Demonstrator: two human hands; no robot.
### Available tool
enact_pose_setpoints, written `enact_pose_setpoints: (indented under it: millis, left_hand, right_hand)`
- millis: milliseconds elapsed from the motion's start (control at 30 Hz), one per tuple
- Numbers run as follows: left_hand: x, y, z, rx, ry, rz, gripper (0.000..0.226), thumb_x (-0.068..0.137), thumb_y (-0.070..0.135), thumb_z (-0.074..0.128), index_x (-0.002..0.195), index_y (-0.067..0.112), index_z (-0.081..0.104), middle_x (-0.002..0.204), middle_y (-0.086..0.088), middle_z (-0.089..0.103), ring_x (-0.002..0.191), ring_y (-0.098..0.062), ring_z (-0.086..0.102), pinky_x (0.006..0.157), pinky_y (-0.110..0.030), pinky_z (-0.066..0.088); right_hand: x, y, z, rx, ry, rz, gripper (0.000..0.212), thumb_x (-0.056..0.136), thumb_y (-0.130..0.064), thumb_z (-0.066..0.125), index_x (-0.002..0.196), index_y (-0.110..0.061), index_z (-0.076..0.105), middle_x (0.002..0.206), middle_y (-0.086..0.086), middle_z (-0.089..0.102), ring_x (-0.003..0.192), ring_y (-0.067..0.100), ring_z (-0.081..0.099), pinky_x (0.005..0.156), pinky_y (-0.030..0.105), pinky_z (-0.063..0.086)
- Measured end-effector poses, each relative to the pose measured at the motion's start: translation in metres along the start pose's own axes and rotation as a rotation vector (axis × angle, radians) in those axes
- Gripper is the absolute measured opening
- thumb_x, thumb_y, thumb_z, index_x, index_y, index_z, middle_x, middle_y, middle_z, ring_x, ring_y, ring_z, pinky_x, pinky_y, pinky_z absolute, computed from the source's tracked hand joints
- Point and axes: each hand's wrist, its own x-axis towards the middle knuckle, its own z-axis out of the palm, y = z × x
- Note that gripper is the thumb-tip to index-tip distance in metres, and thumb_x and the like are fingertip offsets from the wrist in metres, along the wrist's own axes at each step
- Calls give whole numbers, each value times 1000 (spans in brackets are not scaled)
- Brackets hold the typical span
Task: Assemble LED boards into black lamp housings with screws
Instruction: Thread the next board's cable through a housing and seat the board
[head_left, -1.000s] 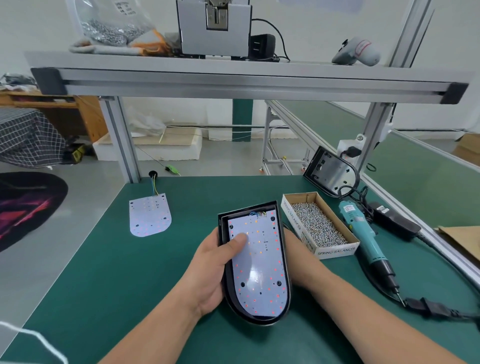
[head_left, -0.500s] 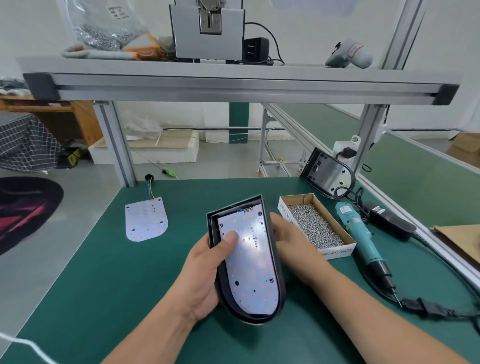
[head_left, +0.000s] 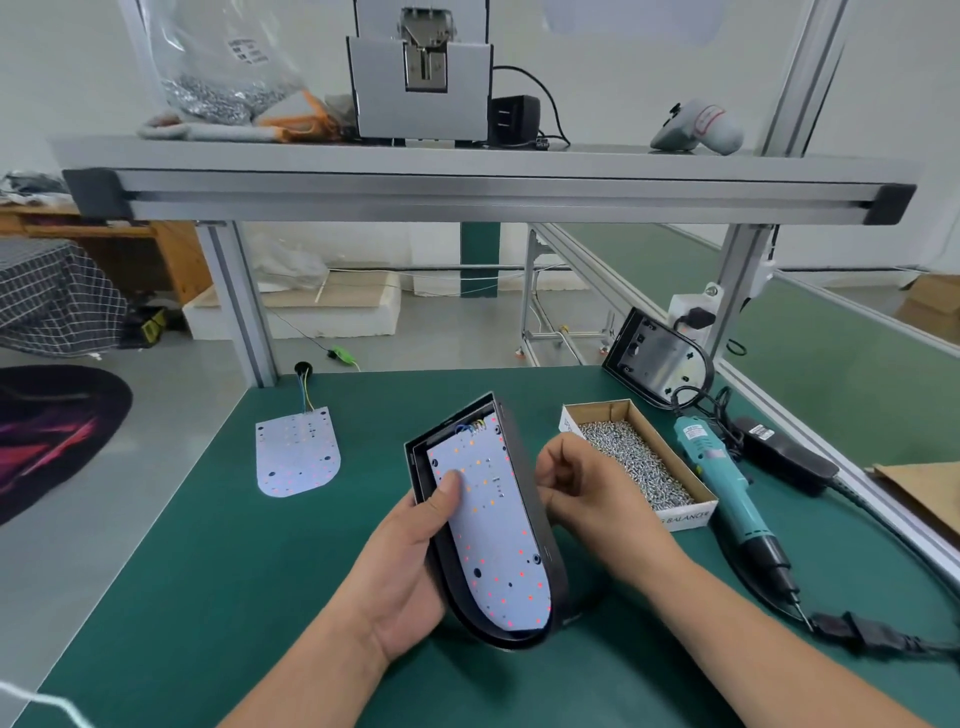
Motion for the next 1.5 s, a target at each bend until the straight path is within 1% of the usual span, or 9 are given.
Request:
enact_pose_setpoints:
  millis: [167,367,567,700,800,933,1167,1367,1500]
  left_hand:
    - [-2,1,1,8,-34,23,56,96,38,70,142,7,63,148,-21,61,136,-41,60,107,-54,54]
    - [0,-3,1,52,21,64,71,93,41,68,143,-7,55,143,-33,60,136,-56,53,114,-68,43]
    - [-5,4,4,51,-61,50,57,94,45,67,133,5,71,142,-21,66,122,-31,71,90,-40,61]
    - [-6,6,5,61,-94,15,50,110,45,47,143,11,64,148,-17,62,138,-34,60,101,-40,55]
    - [-6,5,5,52,-101,5,56,107,45,57,147,6,59,148,-22,61,140,-40,56,100,-42,56]
    - [-5,4,6,49,-103,47,59,99,48,70,143,8,64,146,-22,63,138,-37,59,96,-39,57]
    - [-2,4,10,11,-6,77,70,90,42,71,143,-2,60,147,-25,61,135,-37,62,96,-42,59]
    - [-4,7,12,-7,11,61,71,88,37,71,141,-7,59,142,-30,62,130,-42,63,101,-51,58]
    - [-5,5,11,-24,16,49,65,88,35,71,139,-5,62,140,-28,64,130,-44,63,106,-55,54]
  right_hand:
    - [-2,-9,-8,48,-118,-13,21,90,13,72,97,1,57,84,4,69,77,15,66,69,20,53]
    - [-9,-8,-4,-3,-290,-45,13,103,-2,64,106,11,62,100,31,69,88,21,67,80,31,55]
    - [-7,-10,2,-239,-119,-193,17,96,-40,69,80,-37,68,77,-7,63,74,2,60,70,19,45]
    - [-3,-6,5,-327,1,-231,22,92,-31,71,81,-50,67,82,-14,65,83,6,64,76,27,49]
    - [-2,-4,8,-382,40,-246,29,95,-14,67,90,-42,73,88,-12,68,90,10,68,79,33,54]
    - [1,-4,12,-442,58,-300,13,95,-28,59,93,-31,72,86,-8,64,86,11,65,76,39,54]
    - [3,-11,12,-558,82,-341,29,100,-44,54,89,-23,70,84,-9,58,77,9,59,67,28,48]
    - [5,-16,15,-647,37,-297,32,93,-3,67,77,-30,58,76,-20,47,67,-3,47,62,9,31]
    - [8,-17,15,-675,33,-261,37,95,-5,66,77,-35,52,78,-15,51,70,7,50,63,21,34]
